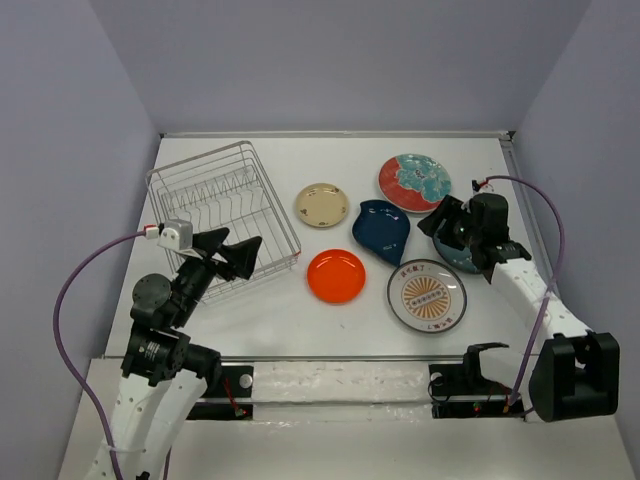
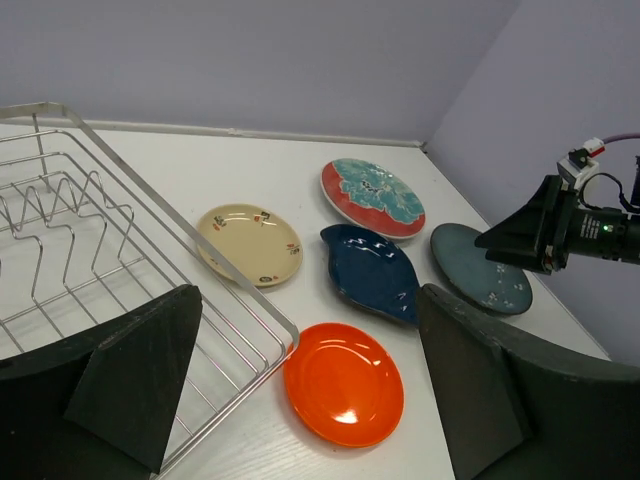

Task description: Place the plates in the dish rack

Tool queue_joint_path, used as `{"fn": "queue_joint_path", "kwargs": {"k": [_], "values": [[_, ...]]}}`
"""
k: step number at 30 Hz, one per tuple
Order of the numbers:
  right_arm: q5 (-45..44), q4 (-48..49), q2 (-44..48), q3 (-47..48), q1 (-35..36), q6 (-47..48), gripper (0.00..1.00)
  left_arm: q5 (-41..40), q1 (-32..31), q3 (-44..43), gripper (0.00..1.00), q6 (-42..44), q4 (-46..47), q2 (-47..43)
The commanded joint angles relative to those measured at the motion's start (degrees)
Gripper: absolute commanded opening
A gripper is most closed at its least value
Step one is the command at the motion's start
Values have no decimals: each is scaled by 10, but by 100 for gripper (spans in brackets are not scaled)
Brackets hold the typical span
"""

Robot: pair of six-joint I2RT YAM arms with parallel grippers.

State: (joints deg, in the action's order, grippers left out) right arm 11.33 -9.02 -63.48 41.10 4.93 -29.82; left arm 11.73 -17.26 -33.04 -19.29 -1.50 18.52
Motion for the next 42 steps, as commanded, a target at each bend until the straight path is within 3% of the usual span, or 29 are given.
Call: {"fn": "queue_joint_path", "kwargs": {"k": [1,23,30,42], "values": [[22,36,-25,20,-5,-2,69,20,-2,-19,99,18,34,-3],[69,84,-213,65,-30,9,71,46,-2,-14,99,25,39,10],[89,112,-272,80,-5,9,65,49,-2,-13,99,24,41,10],[132,226,-375,69,2,-81,48,44,-2,-14,99,22,40,13]]}}
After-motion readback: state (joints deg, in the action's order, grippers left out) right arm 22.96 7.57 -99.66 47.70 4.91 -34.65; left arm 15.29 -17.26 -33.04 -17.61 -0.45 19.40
